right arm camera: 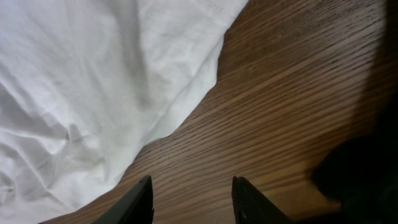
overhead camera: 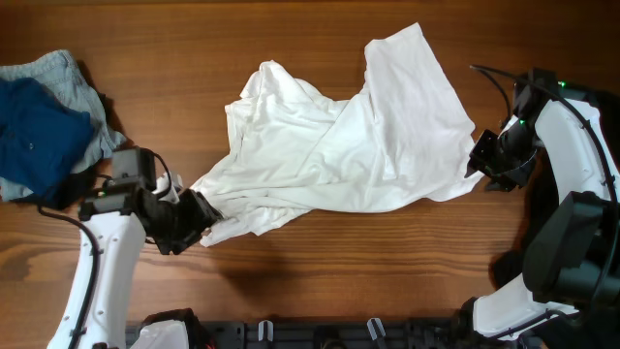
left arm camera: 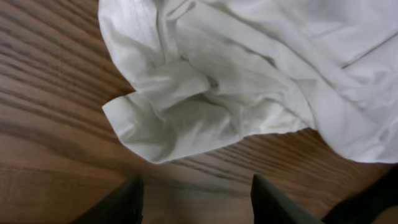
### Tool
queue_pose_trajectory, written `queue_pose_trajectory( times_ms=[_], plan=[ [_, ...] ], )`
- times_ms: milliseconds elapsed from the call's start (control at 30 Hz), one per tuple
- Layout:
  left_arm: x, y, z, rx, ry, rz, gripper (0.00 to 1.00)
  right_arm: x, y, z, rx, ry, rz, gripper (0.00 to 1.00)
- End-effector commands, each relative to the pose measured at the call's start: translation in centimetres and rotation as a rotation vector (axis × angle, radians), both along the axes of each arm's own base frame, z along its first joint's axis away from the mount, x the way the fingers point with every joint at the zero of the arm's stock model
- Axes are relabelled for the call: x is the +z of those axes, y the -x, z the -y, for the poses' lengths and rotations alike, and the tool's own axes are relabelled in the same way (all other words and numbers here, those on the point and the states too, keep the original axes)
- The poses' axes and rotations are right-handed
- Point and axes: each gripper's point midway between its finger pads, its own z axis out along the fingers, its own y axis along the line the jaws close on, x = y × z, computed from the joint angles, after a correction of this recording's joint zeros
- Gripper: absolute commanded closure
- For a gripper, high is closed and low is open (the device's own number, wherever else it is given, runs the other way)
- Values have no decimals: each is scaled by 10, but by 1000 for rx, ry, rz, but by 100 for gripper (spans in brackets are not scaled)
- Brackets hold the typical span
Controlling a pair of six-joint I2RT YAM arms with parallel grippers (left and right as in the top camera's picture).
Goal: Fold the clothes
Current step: 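Grasp the T-shirt's right corner with the right gripper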
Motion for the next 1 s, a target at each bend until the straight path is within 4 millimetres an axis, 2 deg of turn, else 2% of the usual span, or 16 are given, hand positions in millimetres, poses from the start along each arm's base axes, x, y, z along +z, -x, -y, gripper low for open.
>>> queue_pose_trajectory(
  times_ms=[0, 133, 233, 267, 367, 433, 467, 567, 600, 667, 767, 867, 967],
  plan=[
    [-23, 4, -4, 21, -36, -33, 43, 7, -3, -2, 12, -11, 34, 58],
    [-44, 1, -3, 13, -33, -56, 44, 7, -3, -2, 13, -11, 35, 58],
    [-53, -3, 6, -18, -13, -72, 47, 7, -3, -2, 12, -11, 34, 58],
    [-57, -4, 9, -35, -13, -77, 51, 7, -3, -2, 12, -11, 35, 58],
    [-60, -5, 17, -59, 5, -79, 79, 7, -3, -2, 13, -11, 34, 58],
    [-56, -6, 22, -58, 39, -73, 93, 7, -3, -2, 12, -10, 35, 58],
    [-55, -6, 23, -57, 52, -71, 96, 7, -3, -2, 12, -11, 36, 58],
    [-51, -6, 22, -48, 57, -69, 96, 7, -2, -2, 16, -7, 31, 58],
    [-45, -7, 21, -58, 60, -57, 96, 7, 2, 2, 16, 12, 15, 58],
    [-19, -17, 13, -67, 56, -9, 96, 7, 6, 12, 2, 44, -3, 58],
    [18, -35, -6, -16, 36, 78, 96, 7, 10, 21, -34, 40, -11, 58],
    [61, -56, -44, 112, -7, 227, 96, 7, 15, 25, -21, 19, -16, 57],
    [67, -56, -65, 188, -27, 262, 96, 1, 19, 9, 49, -74, -10, 56]
  ],
)
